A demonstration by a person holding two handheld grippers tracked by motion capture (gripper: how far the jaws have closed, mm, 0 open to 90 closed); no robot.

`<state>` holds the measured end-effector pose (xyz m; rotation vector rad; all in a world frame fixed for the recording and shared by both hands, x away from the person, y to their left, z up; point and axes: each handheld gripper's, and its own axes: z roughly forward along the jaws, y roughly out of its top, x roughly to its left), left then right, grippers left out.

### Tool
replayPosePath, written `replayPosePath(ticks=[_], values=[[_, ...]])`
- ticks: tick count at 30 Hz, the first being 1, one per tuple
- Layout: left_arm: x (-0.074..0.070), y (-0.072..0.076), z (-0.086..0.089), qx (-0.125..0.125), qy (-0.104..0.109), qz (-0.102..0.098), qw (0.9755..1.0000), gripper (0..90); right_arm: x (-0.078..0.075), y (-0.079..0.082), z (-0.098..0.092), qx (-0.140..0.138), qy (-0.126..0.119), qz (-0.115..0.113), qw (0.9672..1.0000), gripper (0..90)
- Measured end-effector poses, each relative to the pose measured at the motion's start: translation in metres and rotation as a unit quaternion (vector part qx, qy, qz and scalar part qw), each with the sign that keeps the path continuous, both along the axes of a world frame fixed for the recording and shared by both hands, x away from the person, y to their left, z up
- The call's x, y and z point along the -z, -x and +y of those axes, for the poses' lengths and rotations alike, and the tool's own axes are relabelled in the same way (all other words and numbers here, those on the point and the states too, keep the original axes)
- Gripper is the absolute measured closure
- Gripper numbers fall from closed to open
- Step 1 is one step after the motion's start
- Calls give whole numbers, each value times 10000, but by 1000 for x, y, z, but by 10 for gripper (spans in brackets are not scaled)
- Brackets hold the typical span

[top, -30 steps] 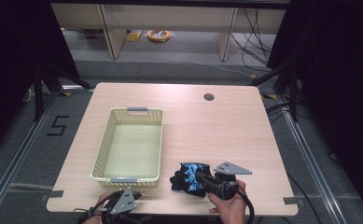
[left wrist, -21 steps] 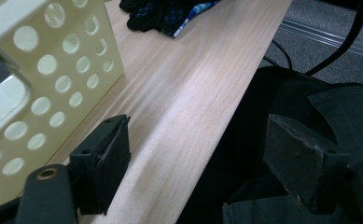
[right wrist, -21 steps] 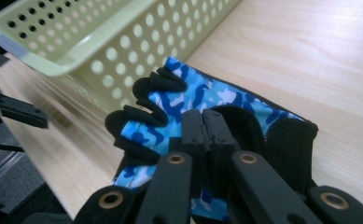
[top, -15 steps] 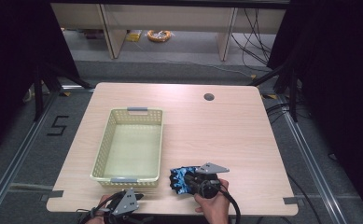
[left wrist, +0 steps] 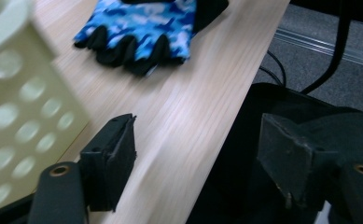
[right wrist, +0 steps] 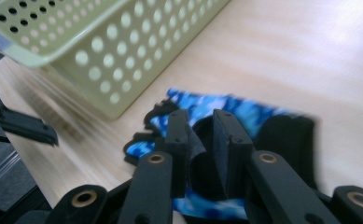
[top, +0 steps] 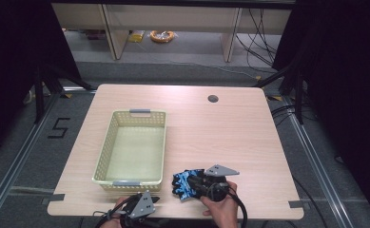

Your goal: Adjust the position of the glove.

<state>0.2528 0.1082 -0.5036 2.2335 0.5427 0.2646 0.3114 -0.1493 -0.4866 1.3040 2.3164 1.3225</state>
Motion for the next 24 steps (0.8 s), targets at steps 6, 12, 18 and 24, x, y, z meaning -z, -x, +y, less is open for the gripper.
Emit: replayPosePath(ticks=[6,12,18,24], values=[[0,-8,-21,15,1,-27,10000,330,-18,-5,-33,191,576,-281,9978,777],[0,-18,-36,-39,-144,-124,9998,393,-10,-7,-50,40,538,-143,9984,754],[0,-22,-45,20,-318,-240,9992,439,-11,-6,-46,-169,542,-66,9984,730],[1,-29,-55,-34,-401,-410,9983,462,-1,-17,-38,-221,454,205,9985,706]])
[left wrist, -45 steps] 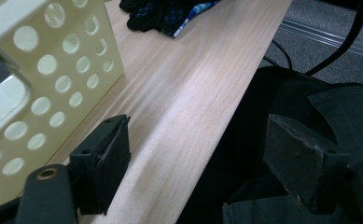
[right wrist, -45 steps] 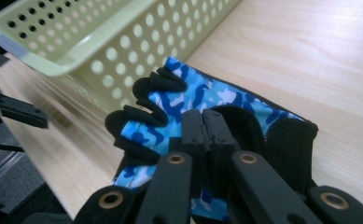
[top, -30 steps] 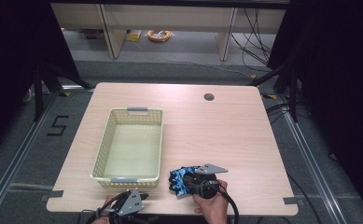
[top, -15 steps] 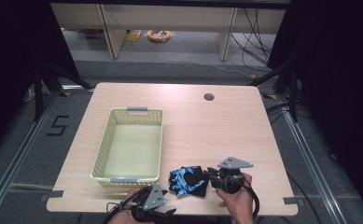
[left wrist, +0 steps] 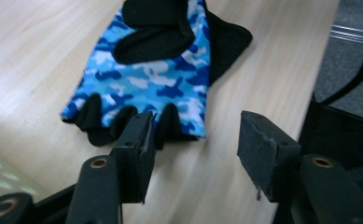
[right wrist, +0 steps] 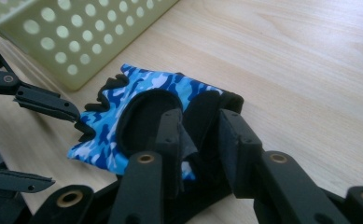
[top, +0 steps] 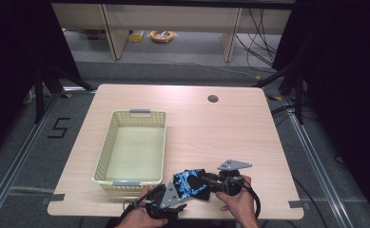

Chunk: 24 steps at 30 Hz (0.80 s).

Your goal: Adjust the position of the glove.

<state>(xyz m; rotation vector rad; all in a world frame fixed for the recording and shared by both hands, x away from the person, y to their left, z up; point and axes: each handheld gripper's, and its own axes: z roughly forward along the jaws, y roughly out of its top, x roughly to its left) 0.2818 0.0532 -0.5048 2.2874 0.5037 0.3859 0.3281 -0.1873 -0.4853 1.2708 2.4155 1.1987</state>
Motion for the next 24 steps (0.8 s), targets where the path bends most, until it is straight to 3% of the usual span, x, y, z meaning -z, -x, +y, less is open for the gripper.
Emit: replayPosePath(ticks=[2,5,6,7,8,9,10,11,12,13,16,17,18,19,20,21,22,24], values=[[0,-3,-1,5,-140,-13,9999,478,1,-2,3,6,77,-1,10000,705],[4,-6,-6,21,-181,-187,9997,551,3,-5,7,35,60,78,9999,705],[4,-6,-6,21,-181,-187,9997,629,3,-5,7,35,60,78,9999,705],[5,-6,-7,46,-222,-259,9994,629,5,-6,9,91,85,100,9999,705],[5,-7,-6,96,-339,-335,9988,669,5,-5,9,142,171,276,9994,704],[5,-7,-6,73,-258,-339,9991,703,9,-7,9,161,102,176,9997,705],[5,-9,-6,58,-255,-334,9991,735,8,-6,9,183,159,332,9992,706],[6,-10,-5,24,-203,-317,9993,767,13,-7,9,229,-41,200,9995,711],[5,-9,-5,12,-143,-272,9995,800,10,-7,7,176,60,451,9988,722],[4,-7,-5,90,-197,-343,9992,846,13,-9,5,165,-137,450,9988,761],[4,-5,-6,207,-297,-368,9987,871,13,-8,3,228,-123,547,9982,816],[3,-5,-6,271,-376,-425,9980,875,13,-8,1,178,-308,457,9983,868],[3,-5,-6,271,-376,-425,9980,878,13,-8,1,178,-308,457,9983,868],[2,-5,-6,199,-302,-358,9987,881,10,-6,-1,172,-586,429,9972,888],[2,-5,-6,199,-302,-358,9987,883,10,-6,-1,172,-586,429,9972,888],[-1,-5,-5,159,-199,-422,9988,884,5,-4,-2,214,-819,314,9959,895],[-1,-5,-5,159,-199,-422,9988,884,5,-4,-2,214,-819,314,9959,895],[-9,-8,-1,126,-188,-438,9988,884,0,1,-5,213,-1108,285,9932,896]])
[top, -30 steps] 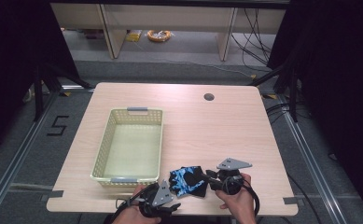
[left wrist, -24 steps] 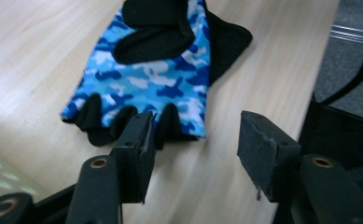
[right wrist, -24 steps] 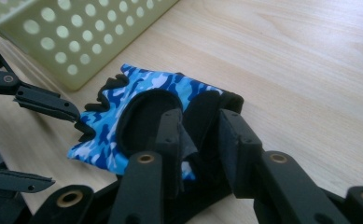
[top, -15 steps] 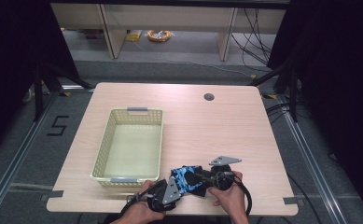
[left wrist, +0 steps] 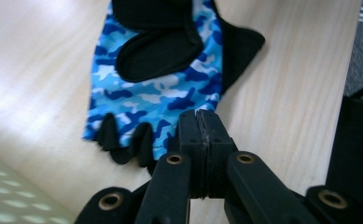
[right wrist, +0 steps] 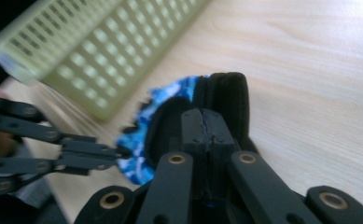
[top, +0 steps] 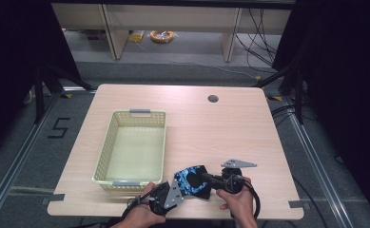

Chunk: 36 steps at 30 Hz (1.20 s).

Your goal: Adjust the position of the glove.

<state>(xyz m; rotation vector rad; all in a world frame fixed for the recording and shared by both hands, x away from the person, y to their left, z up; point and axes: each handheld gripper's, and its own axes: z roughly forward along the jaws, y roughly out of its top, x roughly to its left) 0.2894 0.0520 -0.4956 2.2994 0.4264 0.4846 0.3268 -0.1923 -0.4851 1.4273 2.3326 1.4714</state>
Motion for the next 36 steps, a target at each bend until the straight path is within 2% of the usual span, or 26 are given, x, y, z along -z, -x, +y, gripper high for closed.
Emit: replayPosePath(ticks=[2,3,6,7,8,9,10,13,14,15,16,18,19,20,21,25,26,27,29,30,31,32,33,34,35,36], values=[[-5,-2,2,-61,125,-127,9998,884,-5,8,-2,36,-9,-51,10000,896],[-11,-6,5,-92,104,-164,9998,885,-7,16,-4,88,-117,-96,9998,897],[-14,-9,4,-179,140,-203,9995,885,-7,23,-6,115,-154,-140,9997,896],[-14,-11,3,-146,52,-304,9994,885,-4,29,-8,174,-290,-100,9994,896],[-14,-11,3,-146,52,-304,9994,885,-4,29,-8,174,-290,-100,9994,896],[-10,-11,1,-148,24,-297,9994,885,1,33,-8,234,-401,132,9988,896],[-7,-10,0,-141,0,-329,9994,884,4,34,-8,291,-464,241,9982,896],[-2,-10,0,-130,-168,-315,9993,884,14,32,-9,334,-465,319,9978,894],[-1,-10,0,-122,-280,-380,9988,882,18,32,-8,381,-417,445,9974,891],[1,-9,0,-96,-227,-361,9990,881,23,30,-9,268,-290,331,9987,886],[2,-9,1,-103,-246,-347,9990,880,23,32,-6,346,-393,539,9972,879],[3,-9,2,-74,-276,-351,9990,877,24,33,-6,320,-280,563,9975,852],[5,-9,3,-103,-289,-326,9990,870,26,31,-9,296,-54,354,9989,834],[5,-9,3,-103,-289,-326,9990,862,26,31,-9,296,-54,354,9989,834],[4,-8,2,-80,-306,-208,9993,855,27,30,-10,269,-139,376,9988,814],[8,-7,2,-46,-337,-206,9992,829,24,30,-11,305,-98,374,9988,775],[9,-6,2,-31,-277,-224,9994,829,21,31,-12,294,-80,313,9990,768],[9,-5,2,-48,-220,-136,9997,824,17,31,-13,313,-75,265,9991,760],[7,-5,3,-81,-227,-91,9997,794,12,32,-18,403,-87,129,9991,747],[7,-5,3,-82,-105,-92,9999,775,9,33,-21,509,-19,151,9986,747],[5,-4,4,-124,-32,-49,9999,752,9,32,-25,549,66,44,9985,746],[1,-3,5,-95,-67,2,9999,725,9,32,-28,606,79,44,9981,743],[-1,-2,6,-109,-28,-11,9999,715,9,34,-28,741,28,275,9969,744],[-2,-2,6,-113,81,27,9999,710,12,30,-32,650,104,103,9978,744],[-4,-2,6,-136,119,30,9998,699,11,32,-31,788,79,294,9964,750],[-6,-1,5,-108,126,-6,9999,693,12,29,-34,720,328,138,9968,785]])
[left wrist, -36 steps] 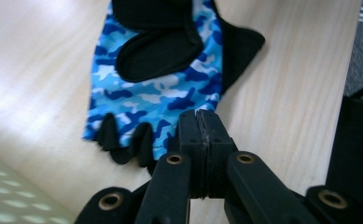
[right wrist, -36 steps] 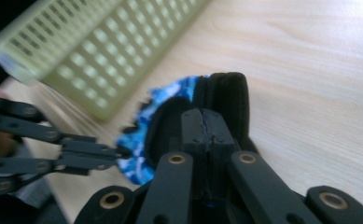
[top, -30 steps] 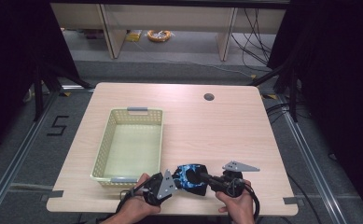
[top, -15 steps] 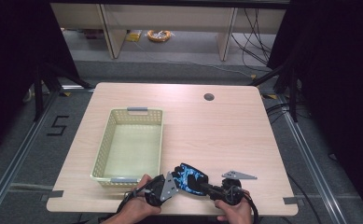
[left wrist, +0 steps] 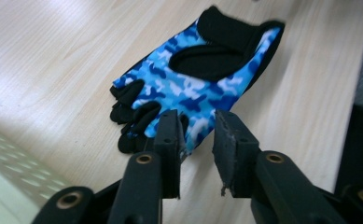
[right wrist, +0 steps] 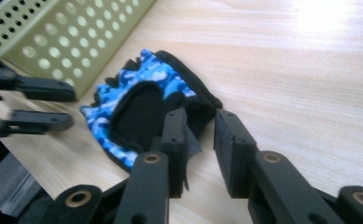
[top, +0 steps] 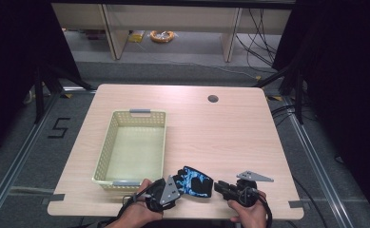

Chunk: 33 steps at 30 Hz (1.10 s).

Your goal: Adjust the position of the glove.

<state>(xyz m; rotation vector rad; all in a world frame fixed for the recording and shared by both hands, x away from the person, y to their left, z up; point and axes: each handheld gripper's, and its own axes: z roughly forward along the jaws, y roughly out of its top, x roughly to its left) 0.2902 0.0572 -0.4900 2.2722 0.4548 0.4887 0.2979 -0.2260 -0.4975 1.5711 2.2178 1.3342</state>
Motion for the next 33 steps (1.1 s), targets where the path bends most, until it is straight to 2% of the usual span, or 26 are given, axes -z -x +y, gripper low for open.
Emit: replayPosePath(ticks=[1,2,4,5,6,7,8,9,10,13,14,15,16,17,18,19,20,22,23,25,27,28,29,30,32,33], values=[[-2,1,-1,24,40,-45,10000,697,1,-2,0,-55,-44,-79,9999,826],[-6,1,-1,75,-44,-30,10000,706,-1,-2,0,-116,-60,-163,9998,873],[-9,3,-4,105,54,-39,9999,728,-8,-2,4,-90,17,-262,9996,900],[-9,4,-5,87,97,-9,9999,735,-12,-4,6,-101,175,-299,9993,900],[-11,5,-5,98,125,58,9999,739,-19,-15,13,-346,395,-595,9968,900],[-11,5,-5,98,125,58,9999,739,-19,-15,13,-346,395,-595,9968,900],[-10,7,-5,99,256,64,9996,739,-22,-16,19,-331,384,-515,9974,900],[-11,8,-4,122,249,92,9996,738,-22,-28,33,-655,518,-605,9947,900],[-11,10,-3,142,277,120,9994,738,-22,-28,33,-655,518,-605,9947,900],[-12,17,4,159,322,245,9991,715,-18,-40,62,-1001,753,-415,9913,900],[-12,18,7,171,328,231,9990,702,-16,-43,71,-1113,896,-426,9888,900],[-13,19,11,164,287,366,9988,679,-11,-46,88,-1218,954,-369,9873,900],[-13,21,13,165,361,371,9985,679,-11,-46,88,-1218,954,-369,9873,900],[-12,22,16,114,386,361,9985,651,-8,-50,98,-1334,1127,-330,9841,900],[-12,22,19,102,339,360,9987,651,-8,-50,98,-1334,1127,-330,9841,900],[-13,23,22,123,330,385,9986,638,-6,-52,101,-1414,1281,-365,9810,900],[-11,24,23,43,442,344,9984,620,-3,-53,107,-1420,1322,-309,9805,900],[-13,25,29,11,391,411,9984,606,2,-55,112,-1619,1483,-345,9750,900],[-13,25,31,-31,454,347,9984,601,3,-54,114,-1706,1586,-291,9721,900],[-15,23,37,-109,457,370,9982,598,3,-50,115,-1821,1576,-162,9704,900],[-16,22,41,-195,487,365,9980,598,3,-47,115,-1860,1529,-160,9705,900],[-16,21,43,-228,441,310,9983,598,2,-45,113,-1986,1540,-96,9679,900],[-14,21,43,-258,565,376,9974,599,4,-43,112,-2060,1493,-161,9670,900],[-13,21,43,-271,597,369,9972,599,2,-39,110,-2152,1469,-97,9654,900],[-11,19,42,-205,462,332,9982,598,5,-33,107,-2311,1392,-143,9628,900],[-10,20,40,-232,425,440,9979,596,3,-30,105,-2375,1383,-27,9615,900]])
